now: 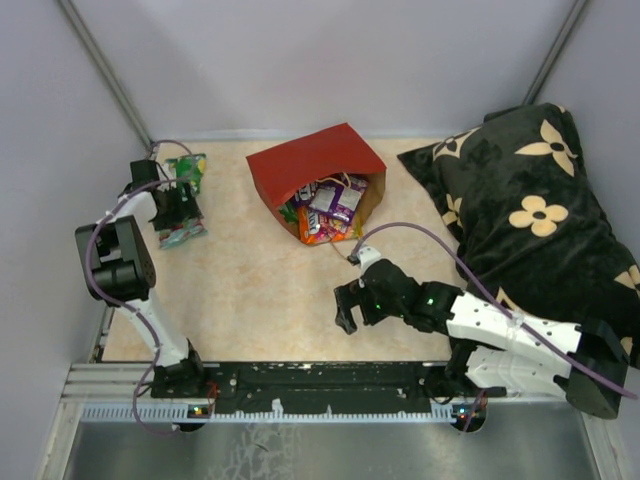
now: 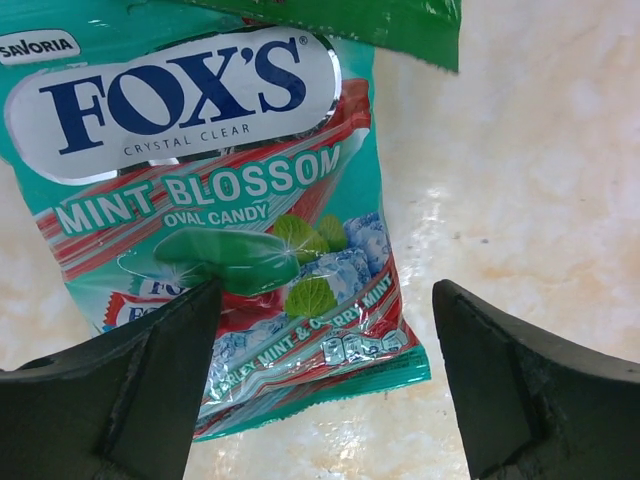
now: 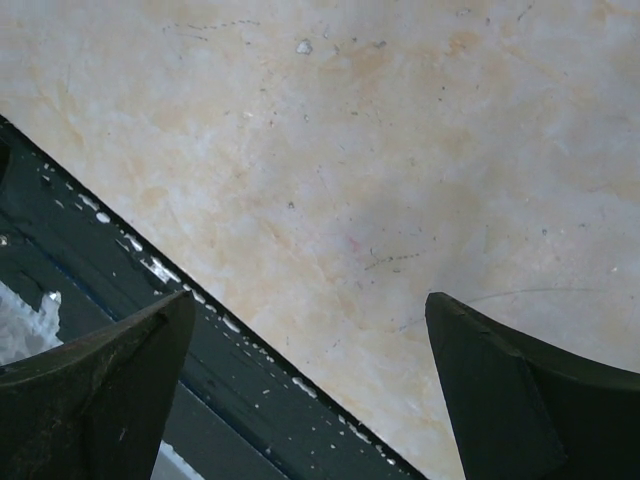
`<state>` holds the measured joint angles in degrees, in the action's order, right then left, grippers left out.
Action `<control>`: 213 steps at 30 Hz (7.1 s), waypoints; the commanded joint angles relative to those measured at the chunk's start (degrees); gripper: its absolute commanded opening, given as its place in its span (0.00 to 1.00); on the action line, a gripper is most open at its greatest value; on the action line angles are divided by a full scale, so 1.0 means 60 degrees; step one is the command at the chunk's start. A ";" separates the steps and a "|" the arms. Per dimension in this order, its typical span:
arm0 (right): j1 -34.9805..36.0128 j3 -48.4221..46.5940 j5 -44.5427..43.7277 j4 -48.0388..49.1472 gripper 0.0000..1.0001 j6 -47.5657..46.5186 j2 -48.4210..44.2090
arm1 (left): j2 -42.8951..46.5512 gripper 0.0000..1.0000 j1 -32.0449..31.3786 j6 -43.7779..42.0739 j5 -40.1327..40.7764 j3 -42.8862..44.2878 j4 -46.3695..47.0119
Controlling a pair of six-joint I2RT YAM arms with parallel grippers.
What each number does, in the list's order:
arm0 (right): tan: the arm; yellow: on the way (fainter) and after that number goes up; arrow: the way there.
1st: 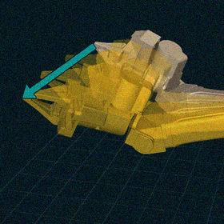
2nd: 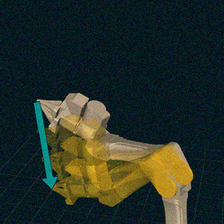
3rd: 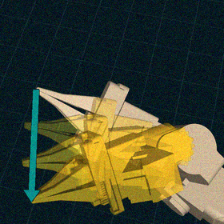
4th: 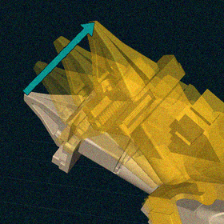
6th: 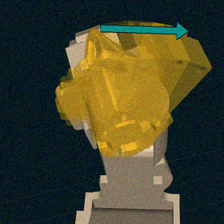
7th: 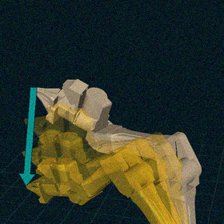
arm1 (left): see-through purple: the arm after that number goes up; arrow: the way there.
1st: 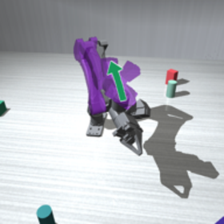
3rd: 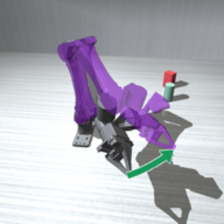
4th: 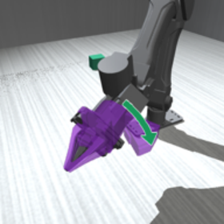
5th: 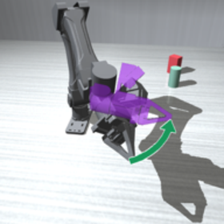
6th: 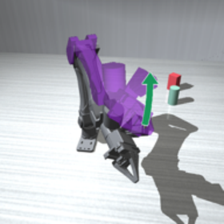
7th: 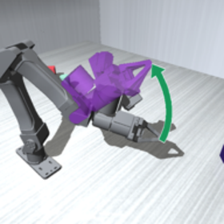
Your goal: Take the snacks out of the paper bag
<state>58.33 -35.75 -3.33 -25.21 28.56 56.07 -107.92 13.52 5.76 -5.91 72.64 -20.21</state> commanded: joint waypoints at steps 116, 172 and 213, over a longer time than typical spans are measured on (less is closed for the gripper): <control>0.1396 -0.5521 -0.2609 -0.0037 0.00 0.0066 0.2820 | 0.8421 1.00 -0.3071 0.2841 -0.1661 -0.2446 -0.0933; 0.1292 -1.3945 -0.1987 0.1623 0.83 0.0194 1.4416 | 0.9514 1.00 -0.2932 0.3618 0.1884 -0.0533 -0.4145; 0.0995 -1.7055 -0.2612 0.3123 0.97 -0.1736 1.6017 | 0.9260 1.00 -0.2899 0.3545 0.0611 0.0566 -0.4604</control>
<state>65.01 -133.08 -19.42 -5.04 16.58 152.14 -52.47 -4.12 27.40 -2.11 75.00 -46.52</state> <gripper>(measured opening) 0.973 0.998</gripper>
